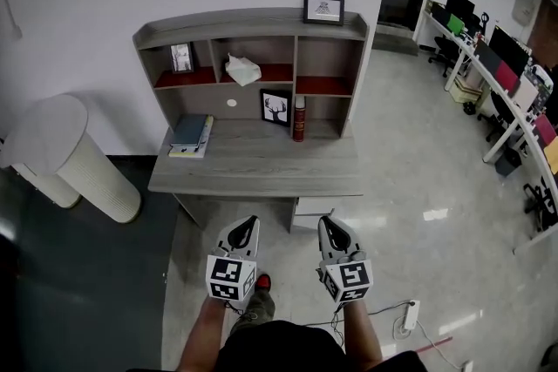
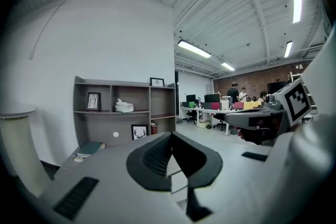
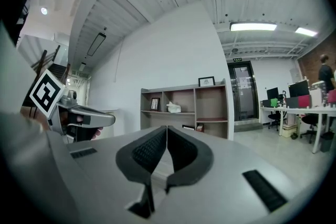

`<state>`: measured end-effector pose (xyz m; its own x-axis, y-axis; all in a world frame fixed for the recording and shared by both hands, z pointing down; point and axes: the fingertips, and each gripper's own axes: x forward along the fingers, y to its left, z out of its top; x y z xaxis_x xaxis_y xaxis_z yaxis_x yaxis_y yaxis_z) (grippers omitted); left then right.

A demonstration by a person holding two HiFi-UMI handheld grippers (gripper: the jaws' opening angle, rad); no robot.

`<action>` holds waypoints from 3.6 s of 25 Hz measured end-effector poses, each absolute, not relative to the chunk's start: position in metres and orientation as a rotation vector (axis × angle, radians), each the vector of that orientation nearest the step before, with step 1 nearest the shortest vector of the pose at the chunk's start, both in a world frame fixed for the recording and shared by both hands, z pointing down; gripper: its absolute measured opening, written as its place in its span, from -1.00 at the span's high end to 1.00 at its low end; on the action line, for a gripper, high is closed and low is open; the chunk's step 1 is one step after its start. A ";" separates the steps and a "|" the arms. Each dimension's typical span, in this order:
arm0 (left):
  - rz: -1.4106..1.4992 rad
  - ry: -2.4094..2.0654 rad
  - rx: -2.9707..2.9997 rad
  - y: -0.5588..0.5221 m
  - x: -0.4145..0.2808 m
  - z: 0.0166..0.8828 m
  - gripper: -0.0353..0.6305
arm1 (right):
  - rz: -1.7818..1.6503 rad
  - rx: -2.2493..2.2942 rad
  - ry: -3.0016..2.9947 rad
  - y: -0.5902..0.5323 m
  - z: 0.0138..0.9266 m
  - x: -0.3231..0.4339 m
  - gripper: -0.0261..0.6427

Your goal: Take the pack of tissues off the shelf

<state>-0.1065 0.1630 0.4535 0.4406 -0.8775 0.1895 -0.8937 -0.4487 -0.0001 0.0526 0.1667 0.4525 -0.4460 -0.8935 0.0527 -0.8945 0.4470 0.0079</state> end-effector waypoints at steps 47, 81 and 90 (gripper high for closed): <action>0.161 -1.760 2.397 -0.141 -0.262 0.461 0.88 | 0.082 1.410 -2.732 -0.169 0.449 -0.099 0.83; 0.161 -2.120 2.057 -0.232 -0.266 0.467 0.88 | 0.020 0.972 -2.912 -0.366 0.437 -0.118 0.72; 0.173 -2.161 1.985 -0.224 -0.272 0.476 0.88 | 0.056 0.863 -2.899 -0.385 0.446 -0.138 0.28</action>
